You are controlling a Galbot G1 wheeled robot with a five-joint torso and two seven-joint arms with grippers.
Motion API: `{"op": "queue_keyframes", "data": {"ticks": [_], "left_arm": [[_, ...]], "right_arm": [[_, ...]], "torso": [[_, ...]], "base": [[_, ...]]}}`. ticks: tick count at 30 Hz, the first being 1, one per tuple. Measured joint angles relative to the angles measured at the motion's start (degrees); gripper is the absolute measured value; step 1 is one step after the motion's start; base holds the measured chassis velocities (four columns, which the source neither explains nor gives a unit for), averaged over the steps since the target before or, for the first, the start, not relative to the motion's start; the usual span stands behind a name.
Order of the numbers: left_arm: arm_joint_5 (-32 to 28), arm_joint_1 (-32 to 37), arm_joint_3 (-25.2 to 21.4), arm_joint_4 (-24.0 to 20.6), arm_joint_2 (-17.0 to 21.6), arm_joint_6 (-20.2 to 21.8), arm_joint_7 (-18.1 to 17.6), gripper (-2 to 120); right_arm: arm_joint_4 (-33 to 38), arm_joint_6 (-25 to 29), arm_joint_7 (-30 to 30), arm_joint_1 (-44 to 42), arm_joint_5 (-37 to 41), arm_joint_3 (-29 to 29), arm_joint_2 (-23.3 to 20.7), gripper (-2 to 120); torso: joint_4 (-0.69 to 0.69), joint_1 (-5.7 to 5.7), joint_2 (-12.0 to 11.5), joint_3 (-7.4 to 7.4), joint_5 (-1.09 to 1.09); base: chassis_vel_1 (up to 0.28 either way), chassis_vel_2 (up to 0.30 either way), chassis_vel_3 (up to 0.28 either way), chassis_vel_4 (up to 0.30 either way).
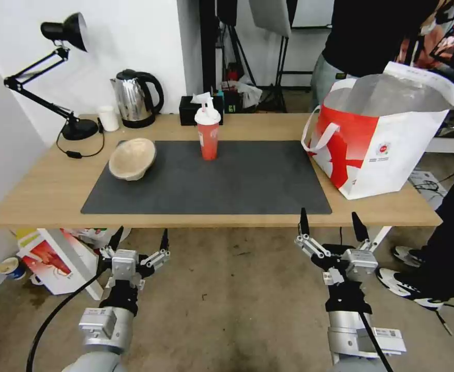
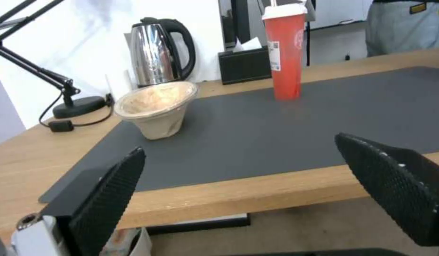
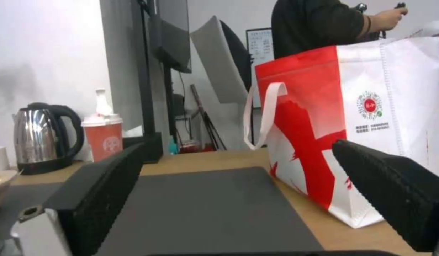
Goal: Pick up the trash from the table and place it into the takeout bag.
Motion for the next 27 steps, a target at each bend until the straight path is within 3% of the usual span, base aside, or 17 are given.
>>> {"op": "queue_keyframes", "data": {"ticks": [6, 27], "left_arm": [[0.0, 0.0, 0.0, 0.0, 0.0, 0.0, 0.0, 100], [0.0, 0.0, 0.0, 0.0, 0.0, 0.0, 0.0, 100]], "right_arm": [[-0.4, 0.0, 1.0, -0.6, -0.1, -0.1, -1.9, 100], [-1.3, 0.0, 2.4, -2.9, -0.3, -0.9, -1.4, 100]], "torso": [[0.01, 0.00, 0.0, 0.00, 0.01], [0.00, 0.00, 0.0, 0.00, 0.00]], "base": [[0.000, 0.000, 0.000, 0.000], [0.000, 0.000, 0.000, 0.000]]}}
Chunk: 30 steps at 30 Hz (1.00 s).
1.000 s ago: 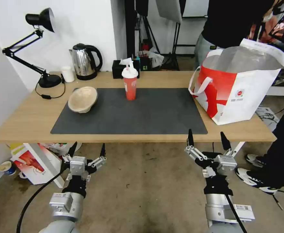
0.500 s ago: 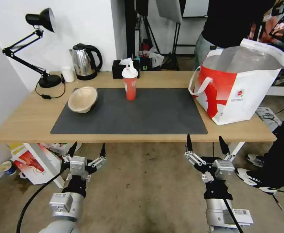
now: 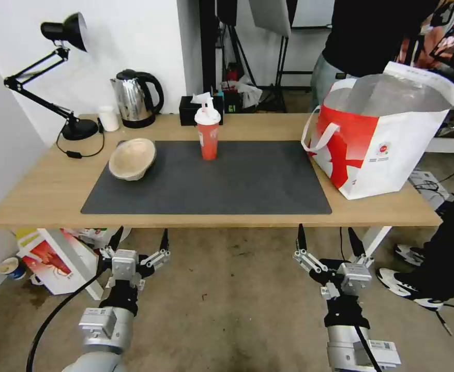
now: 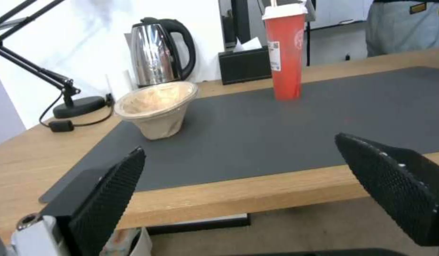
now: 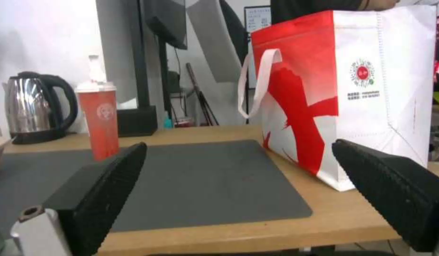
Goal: Pick up the trash from the table and place it into the takeout bag.
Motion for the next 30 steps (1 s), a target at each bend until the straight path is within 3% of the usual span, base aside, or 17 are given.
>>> {"op": "queue_keyframes", "data": {"ticks": [30], "left_arm": [[0.0, 0.0, 0.0, 0.0, 0.0, 0.0, 0.0, 100]], "right_arm": [[0.7, 2.1, -1.9, -2.3, -3.6, 0.3, -1.9, 100]], "torso": [[0.00, 0.00, 0.0, 0.00, 0.00]], "base": [[0.000, 0.000, 0.000, 0.000]]}}
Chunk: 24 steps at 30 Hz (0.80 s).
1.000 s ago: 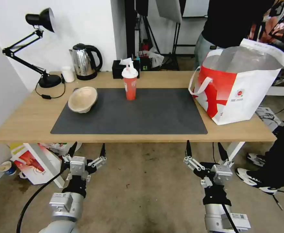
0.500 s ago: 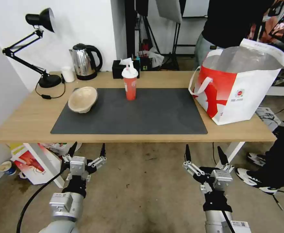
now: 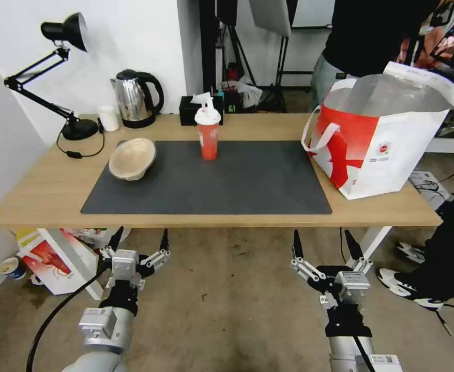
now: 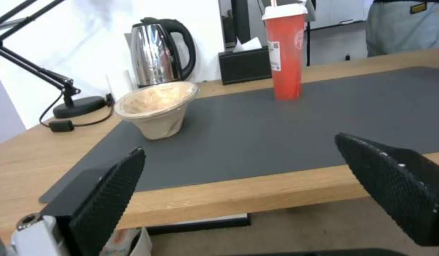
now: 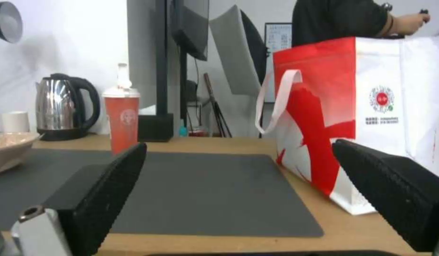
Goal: Pick up the trash from the table and place it into the takeout bag.
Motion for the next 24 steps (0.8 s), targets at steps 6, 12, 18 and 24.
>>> {"op": "queue_keyframes", "data": {"ticks": [6, 12, 18, 24], "left_arm": [[0.0, 0.0, 0.0, 0.0, 0.0, 0.0, 0.0, 100], [0.0, 0.0, 0.0, 0.0, 0.0, 0.0, 0.0, 100], [0.0, 0.0, 0.0, 0.0, 0.0, 0.0, 0.0, 100], [0.0, 0.0, 0.0, 0.0, 0.0, 0.0, 0.0, 100]], "right_arm": [[0.0, 0.3, -0.3, 0.0, -0.7, 0.3, -0.1, 100], [0.0, 0.4, -0.4, -0.1, -0.8, 0.3, -0.1, 100], [0.0, 0.4, -0.4, -0.1, -0.7, 0.3, 0.0, 100], [0.0, 0.4, -0.3, -0.2, -0.5, 0.3, 0.1, 100]], "torso": [[0.00, 0.00, 0.0, 0.00, 0.00], [0.00, 0.00, 0.0, 0.00, 0.00], [0.00, 0.00, 0.0, 0.00, 0.00], [0.00, 0.00, 0.0, 0.00, 0.00]], "base": [[0.000, 0.000, 0.000, 0.000], [0.000, 0.000, 0.000, 0.000], [0.000, 0.000, 0.000, 0.000], [0.000, 0.000, 0.000, 0.000]]}}
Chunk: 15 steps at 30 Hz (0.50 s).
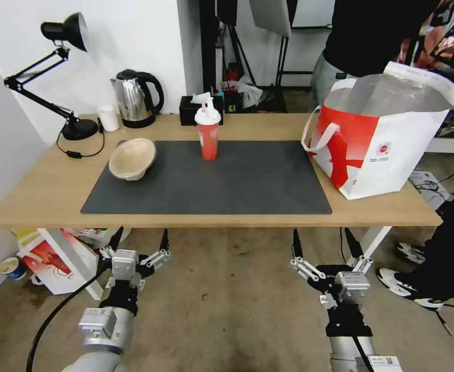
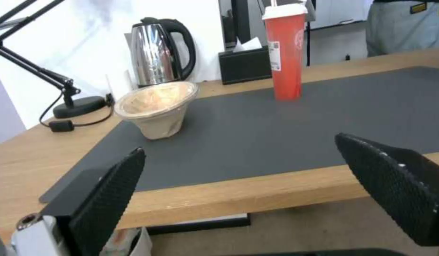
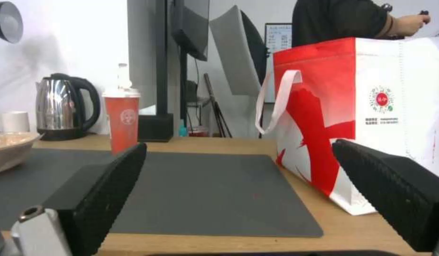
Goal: Pick up the trash from the table and place it into the takeout bag.
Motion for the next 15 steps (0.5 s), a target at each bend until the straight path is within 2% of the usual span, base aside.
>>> {"op": "queue_keyframes", "data": {"ticks": [6, 9, 11, 12, 14, 15], "left_arm": [[0.0, 0.0, 0.0, 0.0, 0.0, 0.0, 0.0, 100], [0.0, 0.0, 0.0, 0.0, 0.0, 0.0, 0.0, 100], [0.0, 0.0, 0.0, 0.0, 0.0, 0.0, 0.0, 100], [0.0, 0.0, 0.0, 0.0, 0.0, 0.0, 0.0, 100], [0.0, 0.0, 0.0, 0.0, 0.0, 0.0, 0.0, 100], [0.0, 0.0, 0.0, 0.0, 0.0, 0.0, 0.0, 100]], "right_arm": [[-0.2, 0.2, 0.1, 0.3, 0.0, 0.0, 0.1, 100], [0.8, 2.6, -3.5, 1.5, 2.8, 0.0, -0.5, 100], [0.8, 2.6, -3.5, 1.5, 2.8, 0.0, -0.5, 100], [3.5, 4.9, -13.1, 3.6, 11.4, 0.0, -2.5, 100], [6.2, 5.1, -19.8, 6.3, 18.6, 0.6, -4.7, 100], [6.2, 5.1, -19.8, 6.3, 18.6, 0.6, -4.7, 100]], "torso": [[0.00, 0.00, 0.0, 0.00, 0.00], [-0.02, 0.00, 0.0, 0.00, 0.00], [-0.02, 0.00, 0.0, 0.00, 0.00], [0.00, 0.00, 0.0, 0.00, 0.00], [0.00, 0.00, 0.0, 0.00, 0.00], [0.00, 0.00, 0.0, 0.00, 0.00]], "base": [[0.000, 0.000, 0.000, 0.000], [0.000, 0.000, 0.000, 0.000], [0.000, 0.000, 0.000, 0.000], [0.000, 0.000, 0.000, 0.000], [0.000, 0.000, 0.000, 0.000], [0.000, 0.000, 0.000, 0.000]]}}
